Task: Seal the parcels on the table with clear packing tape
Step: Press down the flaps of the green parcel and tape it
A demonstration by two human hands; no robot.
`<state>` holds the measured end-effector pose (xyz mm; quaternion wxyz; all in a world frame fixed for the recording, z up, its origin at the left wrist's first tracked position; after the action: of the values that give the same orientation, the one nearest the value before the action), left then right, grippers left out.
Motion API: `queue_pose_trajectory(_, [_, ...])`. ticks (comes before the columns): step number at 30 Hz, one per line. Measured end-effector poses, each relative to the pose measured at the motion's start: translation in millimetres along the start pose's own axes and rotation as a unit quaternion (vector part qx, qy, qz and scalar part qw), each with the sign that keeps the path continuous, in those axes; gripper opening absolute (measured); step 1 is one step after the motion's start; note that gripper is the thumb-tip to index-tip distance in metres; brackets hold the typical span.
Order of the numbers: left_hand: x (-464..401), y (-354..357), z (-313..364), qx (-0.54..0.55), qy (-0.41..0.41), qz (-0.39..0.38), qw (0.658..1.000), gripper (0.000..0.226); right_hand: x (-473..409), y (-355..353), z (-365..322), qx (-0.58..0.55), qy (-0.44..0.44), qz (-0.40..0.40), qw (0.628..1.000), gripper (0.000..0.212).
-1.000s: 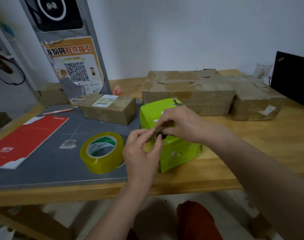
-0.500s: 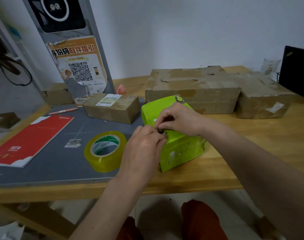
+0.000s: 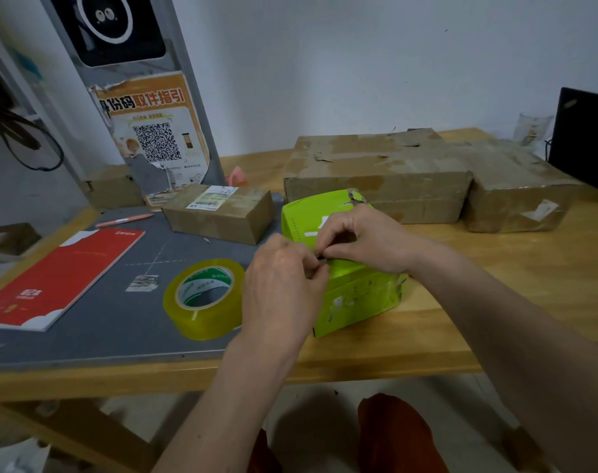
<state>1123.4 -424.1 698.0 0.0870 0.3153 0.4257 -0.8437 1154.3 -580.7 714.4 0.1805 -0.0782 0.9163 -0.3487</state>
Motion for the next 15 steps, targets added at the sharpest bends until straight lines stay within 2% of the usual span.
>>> queue_pose_trajectory(3, [-7.6, 3.1, -5.7, 0.05, -0.016, -0.062, 0.997, 0.028, 1.7, -0.6, 1.7, 0.004, -0.01, 0.012, 1.0, 0.031])
queue_pose_trajectory(6, [-10.0, 4.8, -11.8, 0.078, 0.01, -0.096, 0.992, 0.024, 3.4, -0.3, 4.9, -0.009, -0.009, 0.039, 0.999, 0.029])
queue_pose_trajectory(10, [-6.8, 2.6, -21.9, 0.095, 0.037, -0.113, 0.988, 0.03, 13.3, 1.7, 2.7, -0.033, -0.016, 0.089, 0.995, 0.025])
queue_pose_trajectory(15, [-5.1, 1.9, -30.3, 0.153, 0.028, -0.149, 0.976, 0.035, 24.9, 5.1, -8.8, -0.015, -0.038, 0.056, 0.998, 0.013])
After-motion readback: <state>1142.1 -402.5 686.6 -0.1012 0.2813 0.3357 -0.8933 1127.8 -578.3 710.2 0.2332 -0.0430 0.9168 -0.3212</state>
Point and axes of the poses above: each hand's wrist, its own x-axis away from the middle knuckle, its own y-axis out of the palm, z = x × y, the point moved 2 cm from there along -x, towards the middle knuckle, and after that the axes turned 3 degrees about z, right-handed, at the moved point
